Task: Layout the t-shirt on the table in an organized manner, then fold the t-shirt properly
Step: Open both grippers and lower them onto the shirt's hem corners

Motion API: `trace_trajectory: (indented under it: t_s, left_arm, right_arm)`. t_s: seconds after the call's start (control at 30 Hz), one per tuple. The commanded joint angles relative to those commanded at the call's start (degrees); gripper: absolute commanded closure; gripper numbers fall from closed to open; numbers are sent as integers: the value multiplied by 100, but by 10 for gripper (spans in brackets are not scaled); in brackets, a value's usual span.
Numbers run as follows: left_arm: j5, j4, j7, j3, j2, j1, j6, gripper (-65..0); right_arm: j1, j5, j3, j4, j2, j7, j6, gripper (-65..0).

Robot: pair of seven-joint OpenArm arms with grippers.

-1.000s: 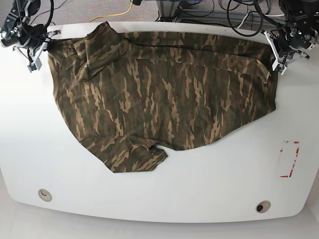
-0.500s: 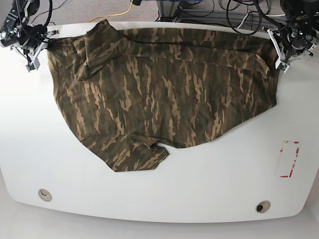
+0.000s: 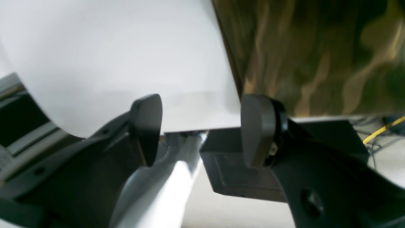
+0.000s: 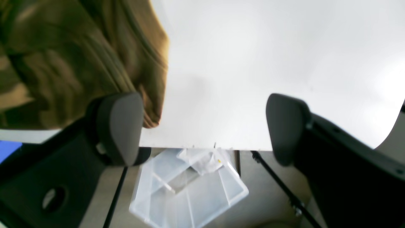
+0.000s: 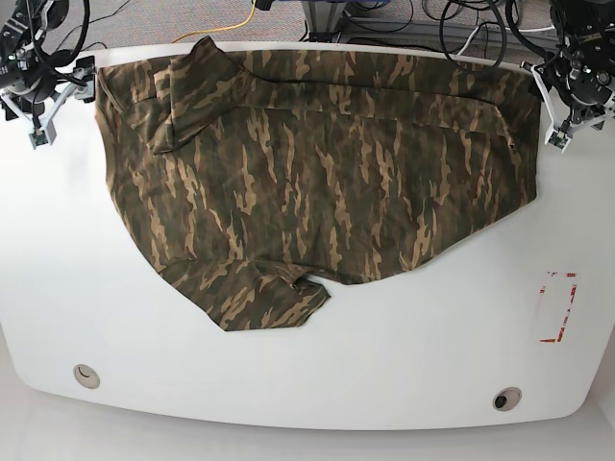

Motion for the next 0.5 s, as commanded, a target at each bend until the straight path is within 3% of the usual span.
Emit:
trace_trajectory:
  t_s: [0.2,0.37,0.5]
  left_arm:
    - [-9,35,642,0,-70,-624,0,-367]
    - [-9,79,668,18,-185,-1081,0,-367]
    - [0,79,668,176,-193,-1635,0,-367]
  right_arm:
    - [422,0,-9,26,26,-360,0,-585]
    - [914,0,-62,-26,18,-360,0,-585]
    - [1609,-9,-422,-316,18,-360,0,-583]
